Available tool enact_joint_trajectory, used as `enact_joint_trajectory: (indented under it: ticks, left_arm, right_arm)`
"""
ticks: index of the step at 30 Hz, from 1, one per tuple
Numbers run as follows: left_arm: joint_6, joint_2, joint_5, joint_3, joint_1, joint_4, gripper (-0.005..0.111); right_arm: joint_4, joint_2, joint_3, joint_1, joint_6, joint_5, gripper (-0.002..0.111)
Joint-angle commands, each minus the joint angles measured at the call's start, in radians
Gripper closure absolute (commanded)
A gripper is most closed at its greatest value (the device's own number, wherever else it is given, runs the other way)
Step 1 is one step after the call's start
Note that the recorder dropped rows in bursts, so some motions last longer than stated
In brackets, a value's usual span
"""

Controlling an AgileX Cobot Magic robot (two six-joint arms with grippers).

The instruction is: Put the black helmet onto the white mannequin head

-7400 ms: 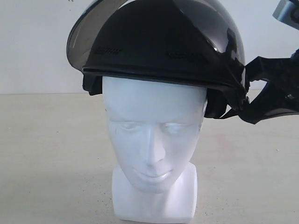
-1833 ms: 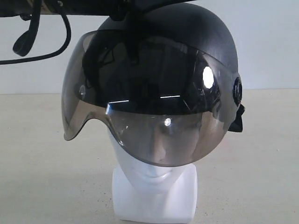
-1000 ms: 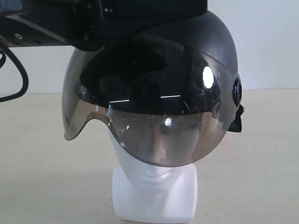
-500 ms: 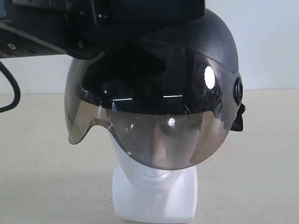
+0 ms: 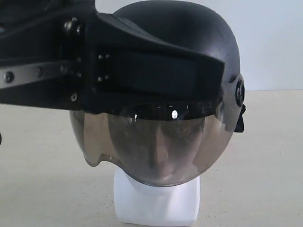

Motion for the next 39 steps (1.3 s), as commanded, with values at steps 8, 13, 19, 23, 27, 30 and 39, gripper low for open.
enact_joint_trajectory:
  ticks: [8,13,19,23,27,30,39]
  left_arm:
    - [-0.134,-0.088,0.084,-0.324,0.046,0.055,0.102]
    - [-0.222,-0.134,0.138,-0.369,0.275,0.21,0.102]
    - [-0.147,-0.011,0.084,-0.281,0.549,0.21,0.102]
    - [-0.024,0.084,0.084,-0.22,0.564,0.21,0.102]
    - [0.049,0.182,0.084,-0.211,0.564,0.21,0.102]
    - [0.077,0.242,0.098,-0.211,0.564,0.189,0.102]
    - [0.025,0.24,0.084,-0.194,0.557,0.21,0.102]
  right_arm:
    - [-0.038,-0.014,-0.005,0.003,-0.048,-0.022,0.108]
    - [-0.242,-0.095,-0.001,0.003,-0.002,-0.001,0.108]
    - [-0.253,-0.258,0.165,0.003,0.041,-0.001,0.108]
    - [-0.253,-0.377,0.381,0.003,0.084,-0.055,0.108]
    - [-0.242,-0.505,0.742,0.003,0.163,-0.406,0.108]
    - [-0.151,-0.512,0.935,0.003,0.091,-0.579,0.108]
    - [-0.167,-0.431,0.953,0.003,0.072,-0.763,0.108]
